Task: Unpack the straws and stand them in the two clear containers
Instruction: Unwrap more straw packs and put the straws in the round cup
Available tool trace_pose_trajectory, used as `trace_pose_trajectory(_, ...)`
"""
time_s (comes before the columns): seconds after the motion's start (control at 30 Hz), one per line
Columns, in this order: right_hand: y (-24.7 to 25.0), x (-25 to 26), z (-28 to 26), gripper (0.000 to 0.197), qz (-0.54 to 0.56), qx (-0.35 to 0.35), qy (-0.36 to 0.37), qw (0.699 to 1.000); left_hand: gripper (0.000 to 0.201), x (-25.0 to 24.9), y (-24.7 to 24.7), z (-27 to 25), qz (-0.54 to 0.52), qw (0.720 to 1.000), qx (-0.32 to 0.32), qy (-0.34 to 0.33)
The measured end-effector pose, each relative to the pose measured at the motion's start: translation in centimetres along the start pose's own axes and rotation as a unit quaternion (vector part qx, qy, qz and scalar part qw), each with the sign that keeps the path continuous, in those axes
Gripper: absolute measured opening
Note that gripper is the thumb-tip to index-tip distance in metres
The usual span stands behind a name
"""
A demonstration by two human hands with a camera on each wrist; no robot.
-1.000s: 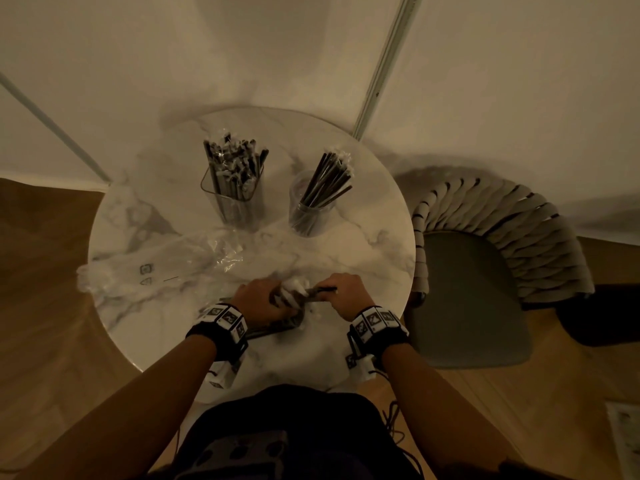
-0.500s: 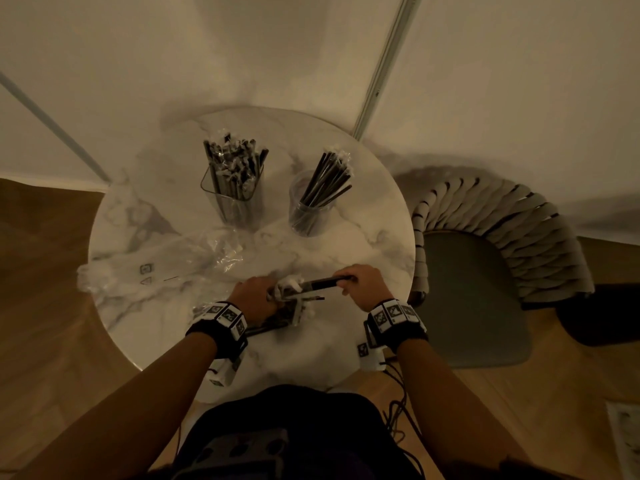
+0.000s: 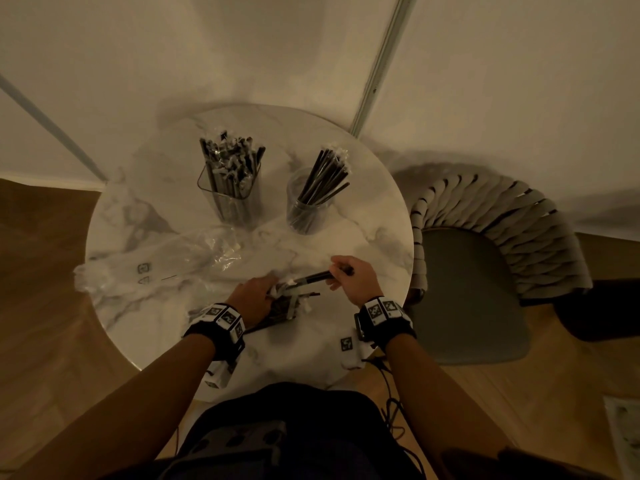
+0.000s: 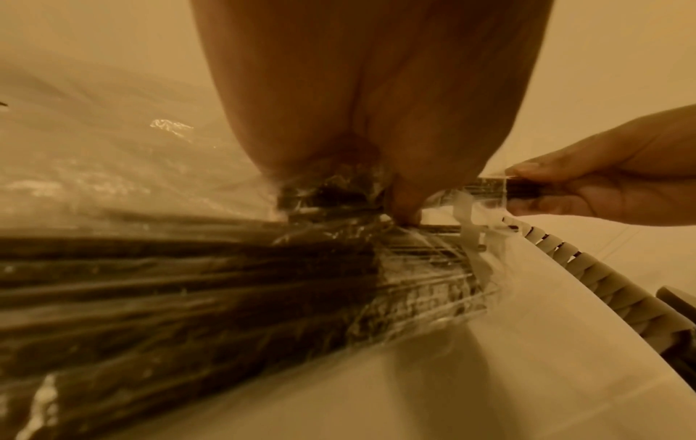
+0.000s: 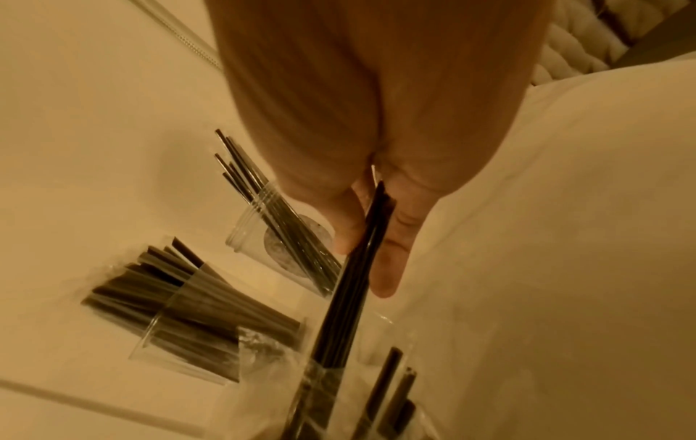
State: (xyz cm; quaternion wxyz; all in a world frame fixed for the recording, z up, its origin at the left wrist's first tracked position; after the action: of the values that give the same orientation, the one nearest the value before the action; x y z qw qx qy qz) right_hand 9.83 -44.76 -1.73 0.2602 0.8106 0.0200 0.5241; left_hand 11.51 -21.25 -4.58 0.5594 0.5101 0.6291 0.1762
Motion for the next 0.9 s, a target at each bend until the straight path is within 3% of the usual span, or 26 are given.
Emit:
trace_pose_trajectory(0.13, 0.4, 0.7, 0.3, 0.012, -0.022, 0.013, 0.013, 1.0, 0.036, 0.4, -0.1, 0.1, 0.006, 1.0, 0.01, 0.012)
trace_pose_trajectory(0.33, 4.8, 1.7, 1.8, 0.011, -0.074, -0.026, 0.021, 0.997, 0.035, 0.4, 0.5, 0.5, 0.022, 0.999, 0.001, 0.025)
trace_pose_trajectory(0.53, 12.1, 3.0, 3.6, 0.009, -0.108, -0.105, 0.019, 0.988, 0.069, 0.2, 1.2, 1.3, 0.041, 0.998, -0.015, 0.038)
trace_pose_trajectory(0.63, 15.2, 4.2, 3.4, 0.009, -0.094, -0.154, 0.026, 0.983, 0.085, -0.5, 1.8, 1.5, -0.023, 0.998, -0.049, 0.025)
trace_pose_trajectory(0.7, 16.6, 5.2, 3.0, 0.011, -0.08, -0.172, 0.035, 0.981, 0.085, -1.3, 2.3, 1.6, -0.086, 0.993, -0.081, 0.009)
trace_pose_trajectory(0.83, 16.6, 7.2, 2.2, 0.015, -0.043, -0.157, 0.048, 0.985, 0.055, -2.9, 3.9, 2.3, -0.227, 0.959, -0.159, 0.053)
trace_pose_trajectory(0.9, 15.6, 7.8, 2.0, 0.012, -0.018, -0.146, 0.044, 0.988, 0.051, -3.2, 4.3, 2.9, -0.332, 0.919, -0.174, 0.118)
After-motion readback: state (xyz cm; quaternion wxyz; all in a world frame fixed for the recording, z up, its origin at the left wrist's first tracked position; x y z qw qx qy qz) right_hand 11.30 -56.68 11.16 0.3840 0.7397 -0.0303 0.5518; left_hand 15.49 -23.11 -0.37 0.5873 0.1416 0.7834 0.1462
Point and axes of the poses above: each hand's wrist, its own z-axis towards the middle knuckle, its own y-axis out of the back of the hand, x = y × z, the point moved 8 cm from there along z, towards the middle knuckle, and after that the axes turned 13 degrees about -x, right-handed, at the moved point
